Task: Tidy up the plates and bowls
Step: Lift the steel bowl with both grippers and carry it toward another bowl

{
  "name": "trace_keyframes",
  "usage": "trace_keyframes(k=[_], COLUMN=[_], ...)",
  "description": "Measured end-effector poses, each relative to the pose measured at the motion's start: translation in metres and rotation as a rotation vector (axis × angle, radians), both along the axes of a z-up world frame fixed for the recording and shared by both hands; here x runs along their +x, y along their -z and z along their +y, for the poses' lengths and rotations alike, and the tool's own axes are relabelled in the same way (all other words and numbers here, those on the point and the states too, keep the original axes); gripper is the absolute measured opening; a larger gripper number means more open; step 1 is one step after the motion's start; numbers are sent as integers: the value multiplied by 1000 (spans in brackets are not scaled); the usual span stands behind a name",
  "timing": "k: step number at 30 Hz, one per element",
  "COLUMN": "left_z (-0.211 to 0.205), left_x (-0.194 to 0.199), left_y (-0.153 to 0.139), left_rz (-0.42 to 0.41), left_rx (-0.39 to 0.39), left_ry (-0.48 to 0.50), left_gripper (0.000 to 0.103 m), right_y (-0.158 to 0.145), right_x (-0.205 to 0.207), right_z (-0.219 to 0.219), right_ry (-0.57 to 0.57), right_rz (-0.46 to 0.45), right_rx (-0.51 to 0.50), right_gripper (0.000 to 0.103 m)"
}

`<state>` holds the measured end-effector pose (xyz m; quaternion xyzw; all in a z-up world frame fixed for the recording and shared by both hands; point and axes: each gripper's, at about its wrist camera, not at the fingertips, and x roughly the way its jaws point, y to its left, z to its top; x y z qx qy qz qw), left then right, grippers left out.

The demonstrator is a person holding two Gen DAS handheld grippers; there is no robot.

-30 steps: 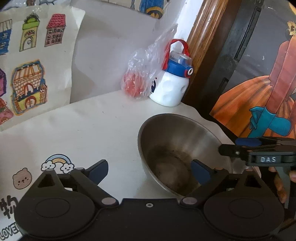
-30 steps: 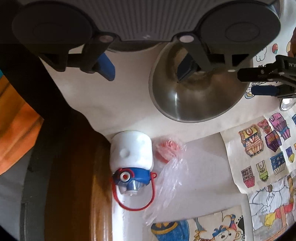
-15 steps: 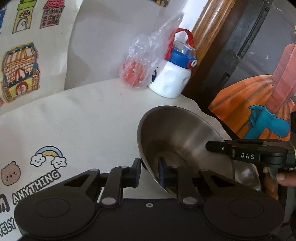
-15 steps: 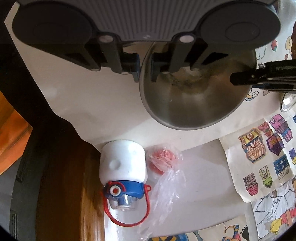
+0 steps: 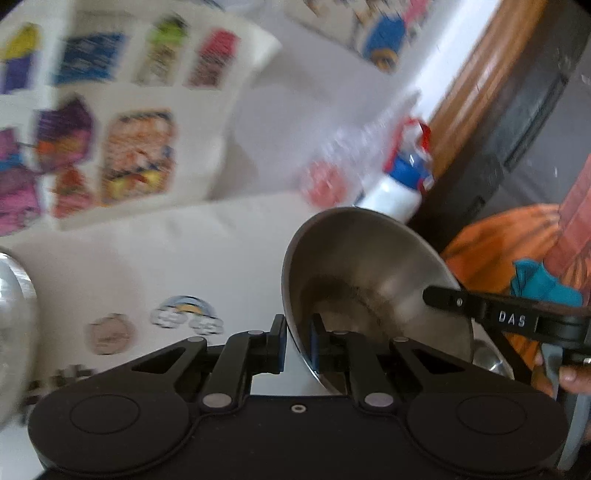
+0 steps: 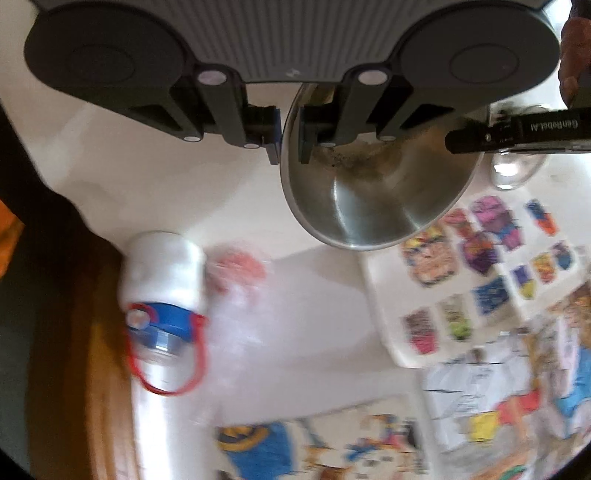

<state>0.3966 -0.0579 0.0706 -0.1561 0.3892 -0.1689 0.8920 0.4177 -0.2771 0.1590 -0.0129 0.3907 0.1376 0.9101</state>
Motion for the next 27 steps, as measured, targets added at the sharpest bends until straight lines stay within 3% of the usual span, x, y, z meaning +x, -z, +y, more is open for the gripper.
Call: trace_keyframes(k=[7, 13, 19, 27], left_z=[77, 127, 157, 164], left_x=[-57, -107, -150, -178], left_y=[-31, -15, -3, -2], left_rz=[6, 119, 150, 180], left_rx=[25, 8, 14, 60], left_ry=[-86, -118, -119, -87], left_gripper=[13, 13, 13, 13], right_y=[1, 21, 31, 43], right_x=[-46, -92, -128, -151], right_z=[71, 110, 135, 138], right_ry=[-124, -167, -189, -182], right_rz=[36, 123, 168, 229], right_rx=[47, 29, 13, -5], right_gripper=[10, 11, 11, 11])
